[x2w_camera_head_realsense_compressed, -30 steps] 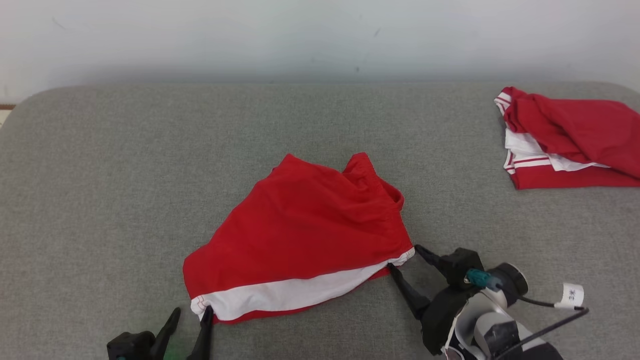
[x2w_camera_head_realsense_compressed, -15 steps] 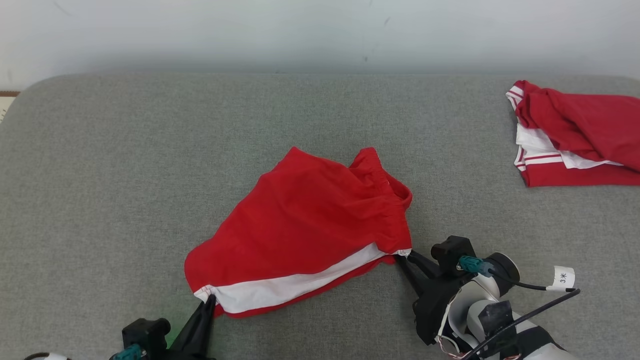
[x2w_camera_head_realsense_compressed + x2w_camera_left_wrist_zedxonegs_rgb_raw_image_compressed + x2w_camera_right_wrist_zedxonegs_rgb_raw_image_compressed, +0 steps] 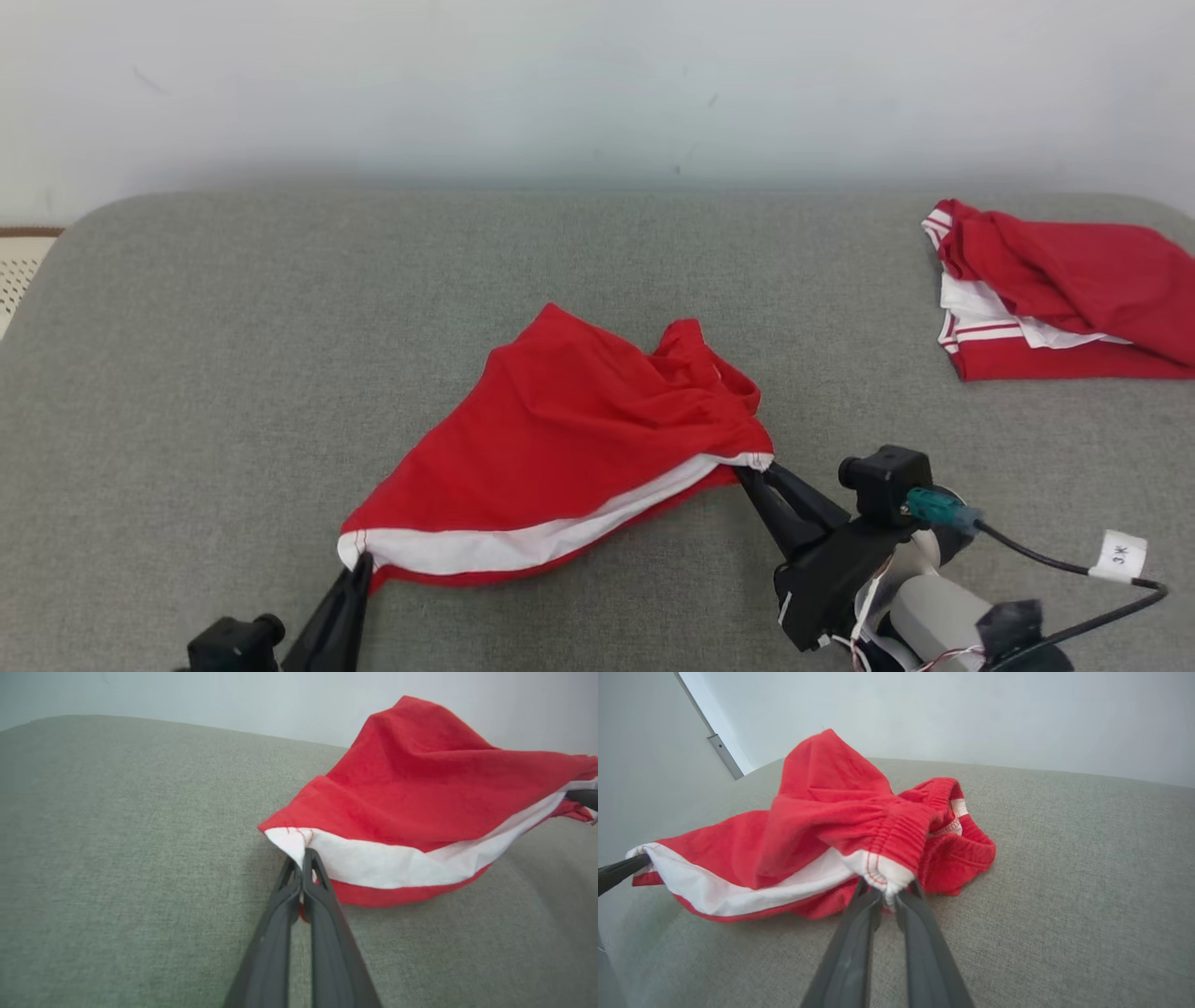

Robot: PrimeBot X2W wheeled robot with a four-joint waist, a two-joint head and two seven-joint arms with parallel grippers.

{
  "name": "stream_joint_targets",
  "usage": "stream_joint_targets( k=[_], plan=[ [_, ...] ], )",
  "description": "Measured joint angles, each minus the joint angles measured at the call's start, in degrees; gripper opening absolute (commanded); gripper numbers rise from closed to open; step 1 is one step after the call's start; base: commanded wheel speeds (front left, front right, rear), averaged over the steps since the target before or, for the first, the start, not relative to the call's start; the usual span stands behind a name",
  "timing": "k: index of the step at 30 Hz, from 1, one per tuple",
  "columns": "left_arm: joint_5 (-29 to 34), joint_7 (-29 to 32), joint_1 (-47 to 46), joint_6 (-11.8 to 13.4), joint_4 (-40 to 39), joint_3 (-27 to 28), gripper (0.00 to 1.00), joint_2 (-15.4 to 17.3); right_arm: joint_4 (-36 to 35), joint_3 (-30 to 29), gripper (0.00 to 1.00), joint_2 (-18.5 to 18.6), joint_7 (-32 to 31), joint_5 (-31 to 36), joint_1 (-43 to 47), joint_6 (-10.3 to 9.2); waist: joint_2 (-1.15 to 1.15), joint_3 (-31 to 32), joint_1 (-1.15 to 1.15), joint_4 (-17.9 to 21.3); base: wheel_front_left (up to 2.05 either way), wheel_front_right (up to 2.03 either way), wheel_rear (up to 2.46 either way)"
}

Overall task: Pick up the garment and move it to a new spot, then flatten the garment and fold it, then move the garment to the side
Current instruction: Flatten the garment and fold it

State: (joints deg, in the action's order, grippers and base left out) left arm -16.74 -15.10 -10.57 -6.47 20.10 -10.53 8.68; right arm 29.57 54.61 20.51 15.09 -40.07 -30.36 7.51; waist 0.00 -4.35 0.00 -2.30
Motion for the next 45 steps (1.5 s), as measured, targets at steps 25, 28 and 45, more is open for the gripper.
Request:
stream_joint_targets(
  k=[25,28,45],
  plan=[
    [-10.4,15.4,-51.3,-1.0,-2.5,-12.8,0.0,20.5,3.0,-8.0,0.0,-2.8,-18.2,-22.9,-42.8,0.0,0.01,-10.3,-0.02,3.3,0.0,0.0,0.0],
    [-13.0,15.5,-60.8,-1.0,1.2,-13.4,0.0,21.3,9.4,-10.6,0.0,-6.1,-18.1,-24.2,-50.6,-0.01,0.01,-13.3,-0.02,4.0,0.0,0.0,0.0],
    [-16.1,11.5,-88.4,-1.0,17.3,-23.1,0.0,20.5,30.9,-12.1,0.0,-14.8,-10.2,-21.0,-74.2,-0.01,0.01,-24.1,-0.02,7.3,0.0,0.0,0.0]
  ],
)
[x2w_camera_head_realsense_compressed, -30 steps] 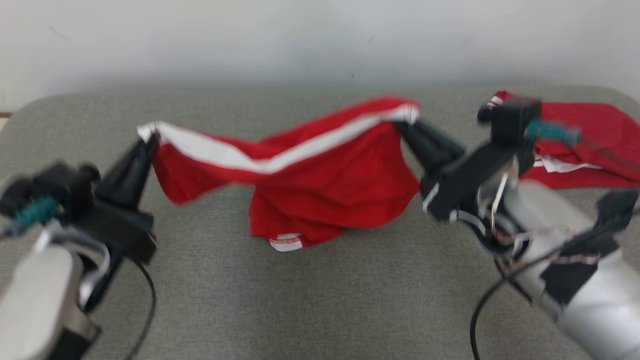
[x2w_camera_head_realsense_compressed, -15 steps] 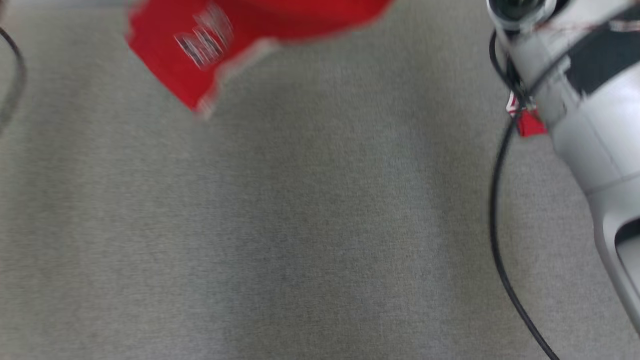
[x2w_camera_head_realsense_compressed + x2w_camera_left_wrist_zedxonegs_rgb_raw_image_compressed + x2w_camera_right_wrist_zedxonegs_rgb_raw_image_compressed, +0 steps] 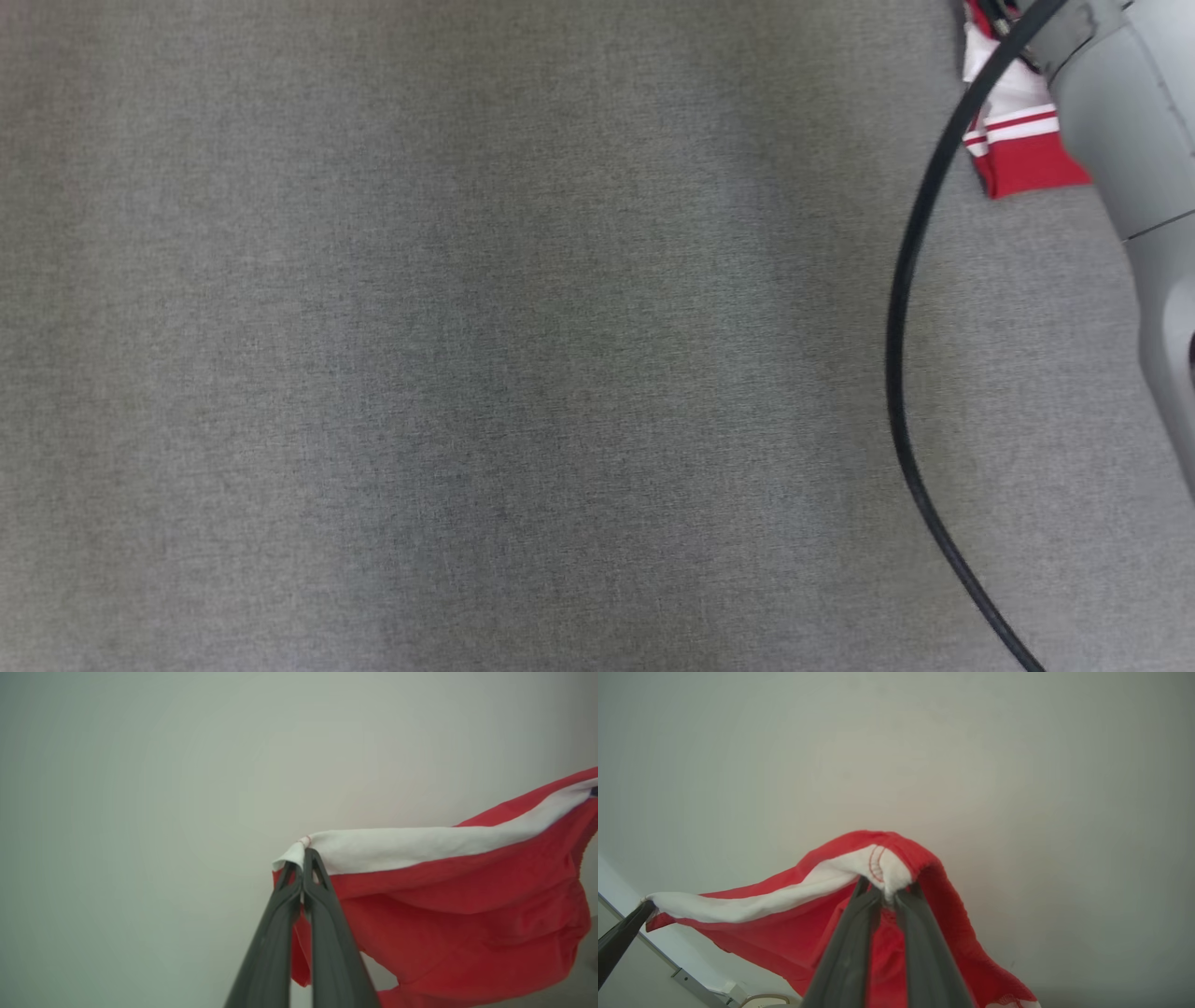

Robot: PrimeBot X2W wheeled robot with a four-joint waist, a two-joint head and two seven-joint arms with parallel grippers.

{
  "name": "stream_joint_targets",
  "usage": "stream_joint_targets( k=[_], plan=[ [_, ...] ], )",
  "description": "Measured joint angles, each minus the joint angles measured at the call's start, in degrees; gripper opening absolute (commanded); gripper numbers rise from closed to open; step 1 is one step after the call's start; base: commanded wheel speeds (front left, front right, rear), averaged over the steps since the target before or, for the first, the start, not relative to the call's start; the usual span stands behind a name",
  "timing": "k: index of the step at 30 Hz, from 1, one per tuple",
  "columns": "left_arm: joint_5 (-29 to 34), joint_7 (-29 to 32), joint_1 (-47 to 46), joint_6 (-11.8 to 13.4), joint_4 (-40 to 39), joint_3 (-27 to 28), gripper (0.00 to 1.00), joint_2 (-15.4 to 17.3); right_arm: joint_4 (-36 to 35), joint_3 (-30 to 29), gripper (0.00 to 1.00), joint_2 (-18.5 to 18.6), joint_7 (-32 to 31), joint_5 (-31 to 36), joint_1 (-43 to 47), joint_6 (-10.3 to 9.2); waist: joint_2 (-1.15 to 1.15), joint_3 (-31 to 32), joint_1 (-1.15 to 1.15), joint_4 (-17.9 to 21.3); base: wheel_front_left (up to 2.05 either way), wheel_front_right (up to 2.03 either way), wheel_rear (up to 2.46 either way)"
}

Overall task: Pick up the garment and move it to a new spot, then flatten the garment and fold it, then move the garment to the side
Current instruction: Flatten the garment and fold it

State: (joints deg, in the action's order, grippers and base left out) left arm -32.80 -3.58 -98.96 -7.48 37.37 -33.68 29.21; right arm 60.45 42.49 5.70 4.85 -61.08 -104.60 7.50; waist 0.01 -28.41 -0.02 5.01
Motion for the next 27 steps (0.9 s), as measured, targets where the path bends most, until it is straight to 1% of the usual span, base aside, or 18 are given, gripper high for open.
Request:
stream_joint_targets(
  k=[3,6,10,13,16,19,21,25,27],
  plan=[
    [-1.2,-2.3,2.0,0.0,1.3,-1.3,0.0,0.3,-1.2,2.7,0.0,0.0,-0.4,0.3,1.3,0.0,-0.01,-0.8,0.01,-0.4,0.0,0.0,0.0],
    [-3.2,-5.0,5.7,0.0,1.1,-2.5,0.0,0.4,-4.1,5.5,0.0,0.8,-0.6,0.3,4.8,0.0,0.0,-1.1,0.0,-0.7,0.0,0.0,0.0],
    [-5.0,-8.0,12.1,0.0,-0.8,-3.4,0.0,1.2,-9.6,9.9,0.0,3.3,-0.3,-0.7,10.7,0.01,-0.01,-0.2,0.01,-0.7,0.0,0.0,0.0],
    [-7.0,-9.4,17.8,0.2,-3.9,-2.7,0.0,1.9,-14.4,12.0,0.0,6.0,0.9,-2.9,15.7,0.0,-0.01,1.1,0.02,-0.7,0.0,0.0,0.0],
    [-8.5,-10.2,24.9,1.5,-7.7,-1.9,0.0,2.1,-19.5,14.7,0.0,9.2,2.0,-4.9,22.2,0.0,-0.01,2.6,0.02,-0.7,0.0,0.0,0.0],
    [-10.7,-10.8,33.1,3.7,-12.9,-0.7,0.0,2.3,-24.7,17.2,0.0,12.1,3.5,-7.1,29.2,0.0,-0.01,4.4,0.02,-0.8,0.0,0.0,0.0],
    [-11.4,-11.1,39.0,5.5,-16.9,-0.2,0.0,2.8,-28.2,18.8,0.0,14.1,4.7,-8.1,33.3,0.0,-0.01,5.7,0.03,-0.8,0.0,0.0,0.0],
    [-10.8,-11.2,49.7,9.6,-23.6,-0.2,0.0,4.1,-32.0,22.1,0.0,17.9,6.3,-9.0,41.1,0.0,-0.03,8.1,0.03,-1.0,0.0,0.0,0.0],
    [-10.7,-11.3,54.5,10.9,-26.4,-0.1,0.0,4.1,-33.7,23.7,0.0,19.4,6.8,-9.0,44.4,0.0,-0.02,9.3,0.03,-1.1,0.0,0.0,0.0]
  ],
)
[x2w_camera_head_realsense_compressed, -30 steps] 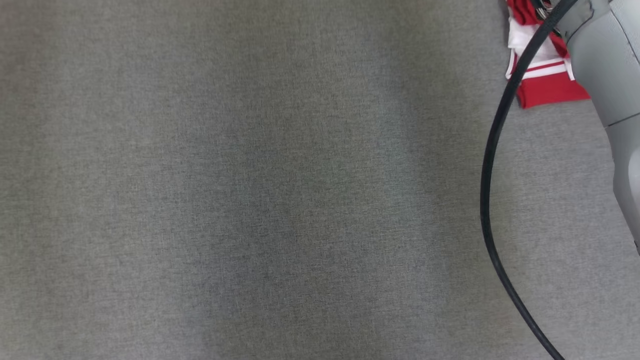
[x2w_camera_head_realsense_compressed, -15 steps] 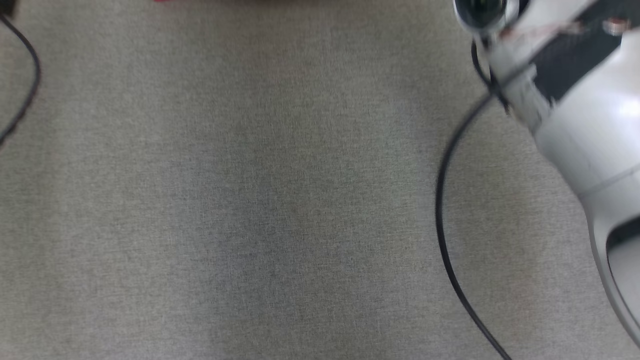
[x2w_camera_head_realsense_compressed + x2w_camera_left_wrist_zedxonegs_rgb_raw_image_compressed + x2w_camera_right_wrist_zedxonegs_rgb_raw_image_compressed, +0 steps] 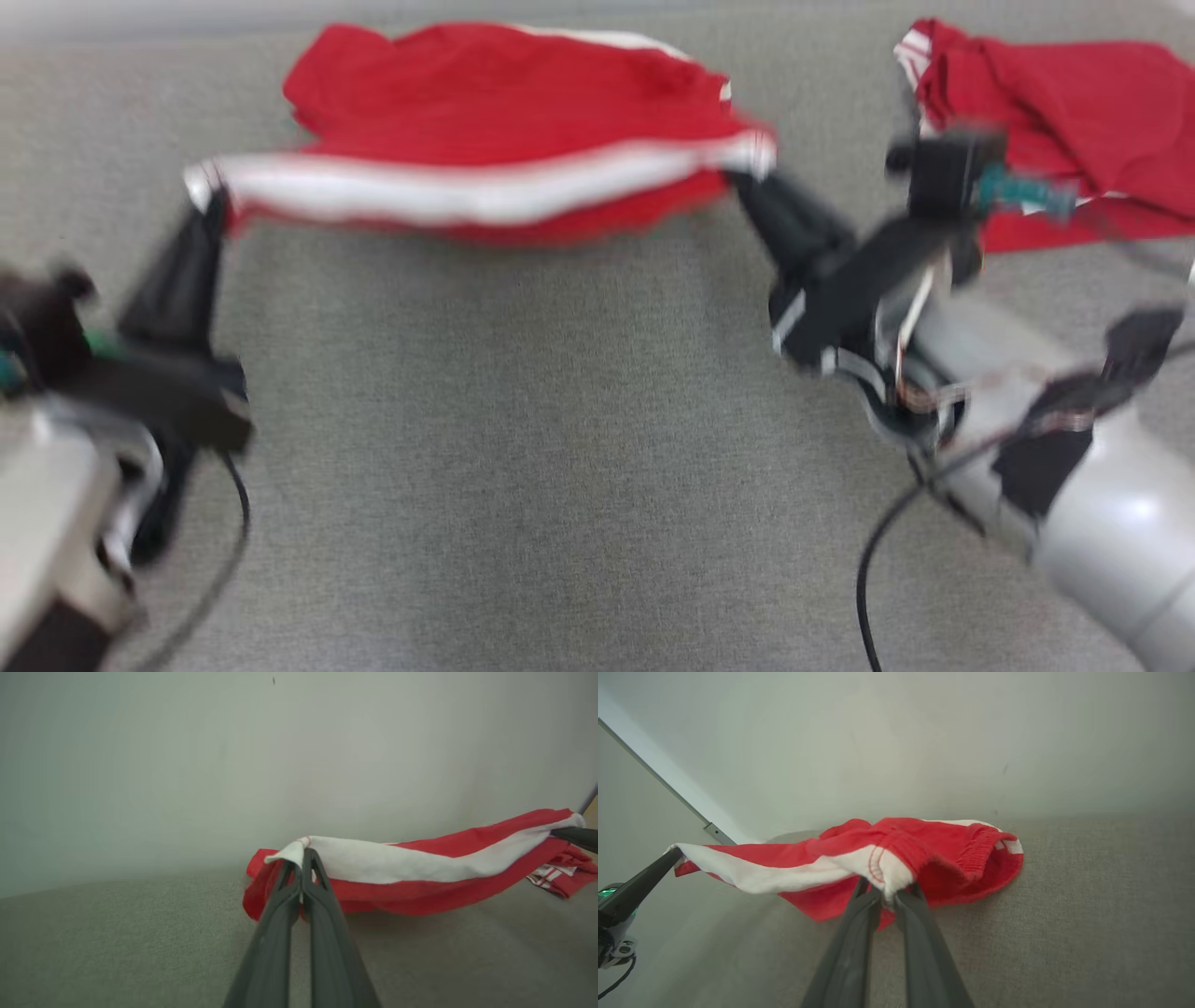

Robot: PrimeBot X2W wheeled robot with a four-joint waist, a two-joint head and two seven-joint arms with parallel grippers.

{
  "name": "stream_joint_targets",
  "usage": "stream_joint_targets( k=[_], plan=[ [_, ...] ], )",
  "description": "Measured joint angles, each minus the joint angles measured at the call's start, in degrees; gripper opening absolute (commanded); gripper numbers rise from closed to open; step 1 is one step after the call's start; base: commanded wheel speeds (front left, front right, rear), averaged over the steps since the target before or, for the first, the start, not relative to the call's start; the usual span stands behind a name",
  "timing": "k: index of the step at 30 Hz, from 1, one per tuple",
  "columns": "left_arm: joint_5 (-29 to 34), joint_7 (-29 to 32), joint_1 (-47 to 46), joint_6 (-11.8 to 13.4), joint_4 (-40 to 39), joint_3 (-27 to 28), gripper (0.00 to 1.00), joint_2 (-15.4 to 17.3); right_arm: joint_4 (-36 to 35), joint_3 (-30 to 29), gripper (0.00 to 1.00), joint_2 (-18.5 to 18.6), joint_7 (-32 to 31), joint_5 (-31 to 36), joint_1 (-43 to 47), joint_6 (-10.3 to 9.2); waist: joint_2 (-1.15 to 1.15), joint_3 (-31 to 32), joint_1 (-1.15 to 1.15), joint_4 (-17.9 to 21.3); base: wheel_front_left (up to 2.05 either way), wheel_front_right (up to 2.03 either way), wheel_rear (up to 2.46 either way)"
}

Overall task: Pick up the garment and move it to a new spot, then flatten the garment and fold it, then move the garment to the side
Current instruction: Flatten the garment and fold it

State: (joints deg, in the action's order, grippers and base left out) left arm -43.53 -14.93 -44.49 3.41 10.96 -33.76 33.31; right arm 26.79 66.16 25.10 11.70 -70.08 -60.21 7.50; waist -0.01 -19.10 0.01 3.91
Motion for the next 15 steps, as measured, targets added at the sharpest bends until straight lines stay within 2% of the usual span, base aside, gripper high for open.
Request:
stream_joint_targets(
  k=[2,9,12,15],
  plan=[
    [0.0,0.0,4.4,1.3,-2.3,1.0,0.0,-0.1,-2.4,0.9,0.0,1.1,0.6,-0.8,3.0,0.0,0.0,1.2,0.0,-0.1,0.0,0.0,0.0],
    [2.8,0.0,18.0,2.7,-9.4,4.1,0.0,-2.4,-8.4,3.5,0.0,4.8,1.9,-1.9,11.6,0.0,0.0,4.9,0.0,-0.4,0.0,0.0,0.0],
    [3.8,0.0,23.0,2.2,-10.3,4.9,0.0,-4.6,-11.2,4.1,0.0,6.1,2.2,-2.1,14.6,0.01,0.0,6.1,0.0,-0.7,0.0,0.0,0.0],
    [6.6,0.0,26.8,1.2,-9.6,4.6,0.0,-5.2,-13.3,4.1,0.0,8.0,2.5,-2.7,17.5,0.0,0.0,7.1,0.0,-1.1,0.0,0.0,0.0]
  ],
)
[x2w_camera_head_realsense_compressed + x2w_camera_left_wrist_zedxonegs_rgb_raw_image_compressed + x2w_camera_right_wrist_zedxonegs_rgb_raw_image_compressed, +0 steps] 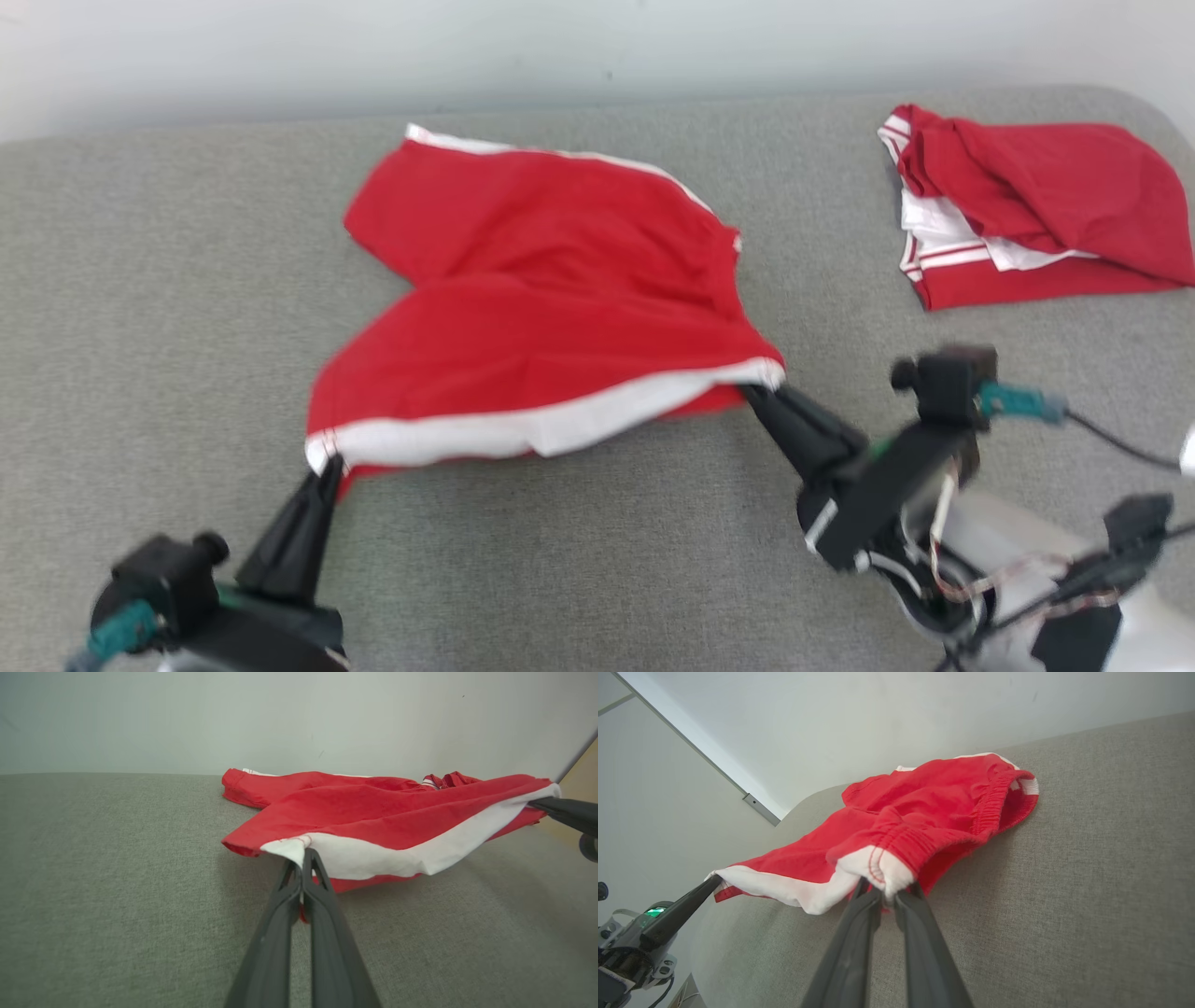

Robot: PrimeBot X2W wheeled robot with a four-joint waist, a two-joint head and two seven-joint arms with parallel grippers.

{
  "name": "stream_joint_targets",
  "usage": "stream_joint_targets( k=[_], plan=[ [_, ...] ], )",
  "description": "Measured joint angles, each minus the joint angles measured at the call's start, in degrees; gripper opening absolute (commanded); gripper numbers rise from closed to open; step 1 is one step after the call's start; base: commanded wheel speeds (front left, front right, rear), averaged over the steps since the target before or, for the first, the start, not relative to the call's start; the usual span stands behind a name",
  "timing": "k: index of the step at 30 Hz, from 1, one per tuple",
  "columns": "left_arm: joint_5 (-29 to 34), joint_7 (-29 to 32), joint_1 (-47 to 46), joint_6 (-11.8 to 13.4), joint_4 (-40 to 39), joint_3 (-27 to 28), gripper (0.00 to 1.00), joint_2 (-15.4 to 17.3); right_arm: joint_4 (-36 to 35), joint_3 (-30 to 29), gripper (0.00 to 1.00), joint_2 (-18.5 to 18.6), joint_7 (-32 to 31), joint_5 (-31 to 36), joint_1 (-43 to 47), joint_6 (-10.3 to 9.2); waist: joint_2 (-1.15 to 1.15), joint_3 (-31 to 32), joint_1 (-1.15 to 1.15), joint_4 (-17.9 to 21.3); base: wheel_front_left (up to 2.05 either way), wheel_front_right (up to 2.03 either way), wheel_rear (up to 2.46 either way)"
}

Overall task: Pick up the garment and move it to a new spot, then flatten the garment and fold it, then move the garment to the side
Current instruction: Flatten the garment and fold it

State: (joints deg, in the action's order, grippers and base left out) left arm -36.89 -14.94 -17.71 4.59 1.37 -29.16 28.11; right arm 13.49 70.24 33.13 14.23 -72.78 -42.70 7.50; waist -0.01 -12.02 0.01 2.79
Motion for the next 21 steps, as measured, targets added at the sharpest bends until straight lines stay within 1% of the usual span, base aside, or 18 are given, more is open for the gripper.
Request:
stream_joint_targets(
  k=[5,7,10,11,14,18,21],
  plan=[
    [1.6,0.0,5.5,-0.5,-0.2,2.4,0.0,-2.9,-3.6,-0.1,0.0,2.3,0.4,-2.5,5.9,0.0,0.0,1.6,0.0,-0.8,0.0,0.0,0.0],
    [3.0,0.0,7.9,-1.8,-0.3,2.4,0.0,-3.2,-4.4,0.0,0.0,3.7,0.4,-3.0,8.4,0.0,0.0,2.4,0.0,-1.0,0.0,0.0,0.0],
    [3.4,0.0,11.3,-2.2,0.2,3.8,0.0,-4.5,-5.6,0.5,0.0,5.6,-0.8,-4.0,11.9,0.0,0.01,3.5,0.0,-1.5,0.0,0.0,0.0],
    [3.4,0.0,11.3,-2.2,0.2,3.8,0.0,-4.5,-5.6,0.5,0.0,5.6,-0.8,-4.0,11.9,0.0,0.01,3.5,0.0,-1.5,0.0,0.0,0.0],
    [3.9,0.0,15.1,-2.5,-0.4,6.6,0.0,-5.9,-7.9,0.9,0.0,7.7,-2.7,-5.7,15.8,0.0,0.01,5.1,0.0,-2.1,0.0,0.0,0.0],
    [5.1,0.0,18.8,-3.0,-2.0,8.3,0.0,-6.3,-11.0,0.6,0.0,9.8,-3.7,-6.9,19.0,0.0,0.0,6.2,0.0,-2.6,0.0,0.0,0.0],
    [5.8,0.0,19.9,-3.5,-2.4,9.4,0.0,-6.2,-12.5,0.0,0.0,10.1,-4.0,-6.9,20.0,0.0,0.01,6.8,-0.01,-2.7,0.0,0.0,0.0]
  ],
)
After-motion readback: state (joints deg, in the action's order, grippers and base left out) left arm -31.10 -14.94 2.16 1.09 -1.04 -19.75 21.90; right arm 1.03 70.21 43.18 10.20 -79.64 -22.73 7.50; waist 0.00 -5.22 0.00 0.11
